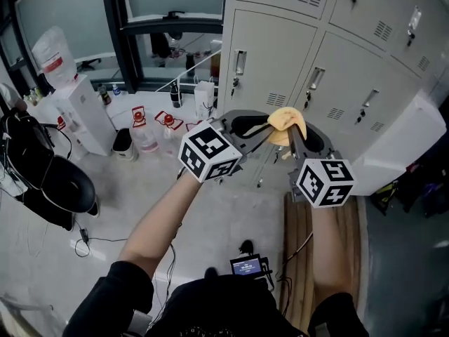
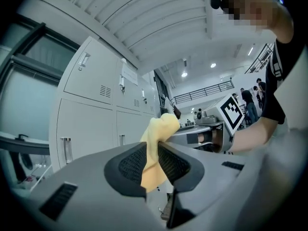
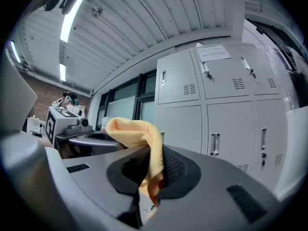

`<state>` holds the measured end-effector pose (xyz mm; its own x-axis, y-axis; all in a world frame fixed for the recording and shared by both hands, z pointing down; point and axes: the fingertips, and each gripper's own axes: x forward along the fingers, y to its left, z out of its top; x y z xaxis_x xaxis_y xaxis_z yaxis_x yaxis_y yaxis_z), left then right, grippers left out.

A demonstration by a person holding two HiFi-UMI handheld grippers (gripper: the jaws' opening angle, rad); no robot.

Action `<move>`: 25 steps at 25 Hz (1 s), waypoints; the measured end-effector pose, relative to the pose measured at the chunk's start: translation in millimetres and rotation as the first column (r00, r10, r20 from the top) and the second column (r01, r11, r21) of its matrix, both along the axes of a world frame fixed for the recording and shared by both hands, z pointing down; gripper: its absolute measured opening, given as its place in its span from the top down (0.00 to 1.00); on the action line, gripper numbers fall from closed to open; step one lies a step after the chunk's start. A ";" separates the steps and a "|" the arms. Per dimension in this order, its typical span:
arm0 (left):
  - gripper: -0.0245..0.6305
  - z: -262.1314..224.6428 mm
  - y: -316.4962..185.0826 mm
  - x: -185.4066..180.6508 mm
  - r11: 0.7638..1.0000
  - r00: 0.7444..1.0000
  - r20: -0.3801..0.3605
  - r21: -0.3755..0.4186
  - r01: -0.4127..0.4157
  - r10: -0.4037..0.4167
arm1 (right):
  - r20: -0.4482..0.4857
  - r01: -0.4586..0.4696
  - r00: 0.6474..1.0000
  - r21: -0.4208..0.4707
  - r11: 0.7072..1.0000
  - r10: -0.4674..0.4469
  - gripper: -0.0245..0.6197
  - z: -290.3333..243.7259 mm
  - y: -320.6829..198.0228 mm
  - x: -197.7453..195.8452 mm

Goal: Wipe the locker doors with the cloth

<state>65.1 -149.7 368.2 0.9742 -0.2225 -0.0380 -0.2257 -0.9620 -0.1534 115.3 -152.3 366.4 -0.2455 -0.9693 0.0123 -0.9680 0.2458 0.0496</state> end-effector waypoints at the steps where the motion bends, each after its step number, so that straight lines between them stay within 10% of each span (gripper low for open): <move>1: 0.84 6.0 6.8 -0.3 1.000 1.000 0.003 -0.010 -0.005 0.005 | -0.005 -0.009 1.000 -0.008 1.000 0.009 0.87 5.6 7.4 -0.7; 25: 0.63 119.2 118.5 71.1 0.972 0.993 -0.063 -0.218 0.083 -0.099 | 0.061 -0.025 0.998 -0.146 0.989 0.034 0.87 107.7 126.6 114.9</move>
<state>136.2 -31.1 487.5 0.9457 -0.3211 -0.0497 -0.3171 -0.9455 0.0744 230.3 -25.7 474.0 -0.2215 -0.9653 0.1383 -0.9751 0.2172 -0.0455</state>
